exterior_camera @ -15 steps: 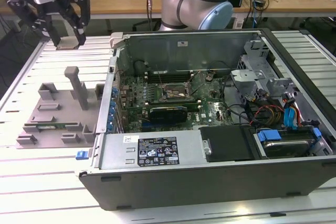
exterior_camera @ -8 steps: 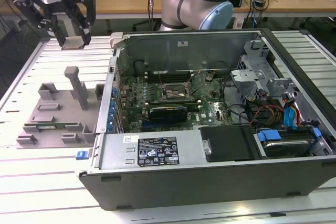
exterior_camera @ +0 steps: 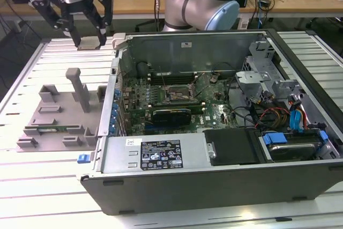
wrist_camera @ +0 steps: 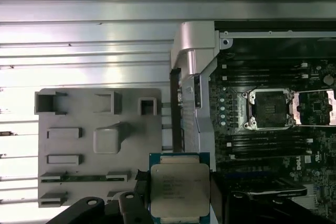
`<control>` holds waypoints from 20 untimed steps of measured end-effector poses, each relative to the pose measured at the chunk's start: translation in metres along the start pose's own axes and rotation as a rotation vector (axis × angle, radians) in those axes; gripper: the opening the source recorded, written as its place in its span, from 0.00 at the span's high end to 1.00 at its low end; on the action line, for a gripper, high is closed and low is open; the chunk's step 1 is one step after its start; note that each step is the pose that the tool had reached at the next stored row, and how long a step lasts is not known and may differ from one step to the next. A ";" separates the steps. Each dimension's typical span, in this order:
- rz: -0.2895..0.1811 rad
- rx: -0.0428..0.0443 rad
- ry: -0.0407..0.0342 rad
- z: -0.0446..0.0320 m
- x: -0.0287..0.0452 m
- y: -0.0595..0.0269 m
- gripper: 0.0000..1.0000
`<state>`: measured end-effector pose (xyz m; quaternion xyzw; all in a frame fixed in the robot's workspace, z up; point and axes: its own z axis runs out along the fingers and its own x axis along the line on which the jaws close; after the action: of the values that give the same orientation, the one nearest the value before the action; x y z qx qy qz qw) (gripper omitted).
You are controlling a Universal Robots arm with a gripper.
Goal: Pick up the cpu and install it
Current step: 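Pick up the cpu and move it towards the insertion slot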
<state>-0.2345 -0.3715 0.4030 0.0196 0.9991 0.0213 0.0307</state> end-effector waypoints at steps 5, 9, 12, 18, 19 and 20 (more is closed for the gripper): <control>0.000 0.0000 0.0001 0.0008 -0.0128 0.0005 0.46; 0.000 0.0001 0.0002 0.0014 -0.0231 0.0009 0.46; 0.000 0.0000 0.0000 0.0018 -0.0289 0.0011 0.46; 0.000 0.0000 0.0000 0.0026 -0.0426 0.0016 0.46; 0.000 0.0001 0.0001 0.0027 -0.0446 0.0017 0.46; 0.000 0.0000 0.0001 0.0029 -0.0477 0.0018 0.46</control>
<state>-0.1867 -0.3715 0.4031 0.0196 0.9991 0.0213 0.0306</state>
